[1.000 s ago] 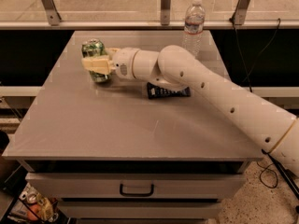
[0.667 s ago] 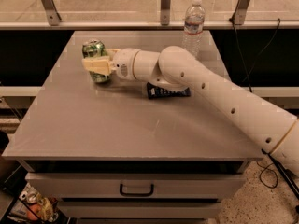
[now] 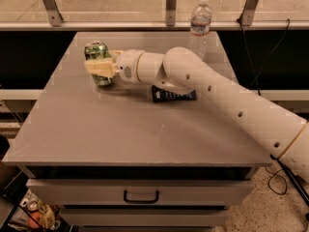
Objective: Place green can upright
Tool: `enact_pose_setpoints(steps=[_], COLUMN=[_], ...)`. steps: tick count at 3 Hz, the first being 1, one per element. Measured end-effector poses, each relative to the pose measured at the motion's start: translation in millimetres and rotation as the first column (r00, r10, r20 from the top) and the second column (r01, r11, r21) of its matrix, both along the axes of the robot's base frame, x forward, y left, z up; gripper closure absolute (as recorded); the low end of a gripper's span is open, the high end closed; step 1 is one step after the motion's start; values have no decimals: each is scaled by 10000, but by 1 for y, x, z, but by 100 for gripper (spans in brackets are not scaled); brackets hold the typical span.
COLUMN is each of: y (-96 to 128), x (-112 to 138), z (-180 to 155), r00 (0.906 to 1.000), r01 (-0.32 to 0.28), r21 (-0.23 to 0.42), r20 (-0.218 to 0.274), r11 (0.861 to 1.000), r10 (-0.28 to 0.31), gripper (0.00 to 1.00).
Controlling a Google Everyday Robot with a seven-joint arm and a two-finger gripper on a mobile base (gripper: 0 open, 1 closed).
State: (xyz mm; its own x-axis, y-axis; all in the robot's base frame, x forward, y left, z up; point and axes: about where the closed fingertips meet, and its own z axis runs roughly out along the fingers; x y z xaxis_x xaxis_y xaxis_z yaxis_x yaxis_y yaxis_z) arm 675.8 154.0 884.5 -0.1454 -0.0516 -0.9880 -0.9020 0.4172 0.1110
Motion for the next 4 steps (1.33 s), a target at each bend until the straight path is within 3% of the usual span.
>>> enact_pose_setpoints(steps=[1,4], y=[0,3], x=[0,-1], z=[0,0], r00=[10000,10000], r01=[-1,-46], r21=[0,2], r20=[0,0], r11=[10000,10000], r10=[1,46], gripper=[82,12])
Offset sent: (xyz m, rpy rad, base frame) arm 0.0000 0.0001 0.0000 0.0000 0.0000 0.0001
